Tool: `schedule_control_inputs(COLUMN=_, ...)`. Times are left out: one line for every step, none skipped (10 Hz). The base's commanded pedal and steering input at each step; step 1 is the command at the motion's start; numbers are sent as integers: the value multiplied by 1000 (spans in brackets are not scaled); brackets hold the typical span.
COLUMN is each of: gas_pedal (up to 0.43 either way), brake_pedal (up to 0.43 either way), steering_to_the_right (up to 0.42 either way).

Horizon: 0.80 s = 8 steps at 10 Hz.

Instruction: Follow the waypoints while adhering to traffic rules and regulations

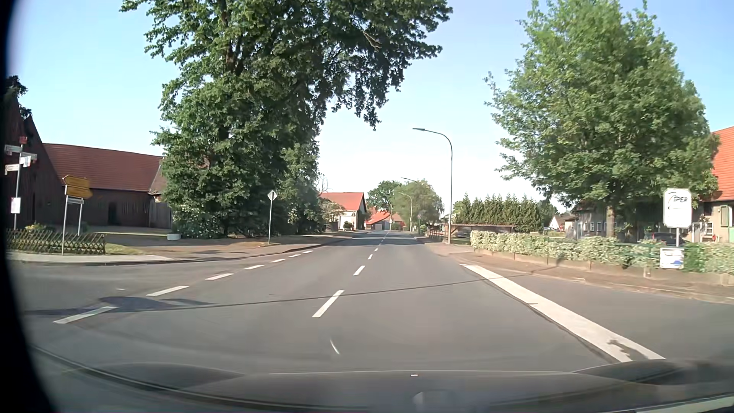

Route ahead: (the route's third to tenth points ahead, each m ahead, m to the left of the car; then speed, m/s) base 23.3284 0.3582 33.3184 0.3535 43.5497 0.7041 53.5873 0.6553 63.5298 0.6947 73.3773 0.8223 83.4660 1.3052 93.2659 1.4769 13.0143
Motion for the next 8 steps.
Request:
schedule_control_inputs(gas_pedal=157, brake_pedal=6, steering_to_the_right=-15)
schedule_control_inputs(gas_pedal=157, brake_pedal=6, steering_to_the_right=-9)
schedule_control_inputs(gas_pedal=157, brake_pedal=6, steering_to_the_right=-3)
schedule_control_inputs(gas_pedal=157, brake_pedal=6, steering_to_the_right=4)
schedule_control_inputs(gas_pedal=157, brake_pedal=6, steering_to_the_right=10)
schedule_control_inputs(gas_pedal=157, brake_pedal=6, steering_to_the_right=13)
schedule_control_inputs(gas_pedal=157, brake_pedal=6, steering_to_the_right=13)
schedule_control_inputs(gas_pedal=157, brake_pedal=6, steering_to_the_right=11)
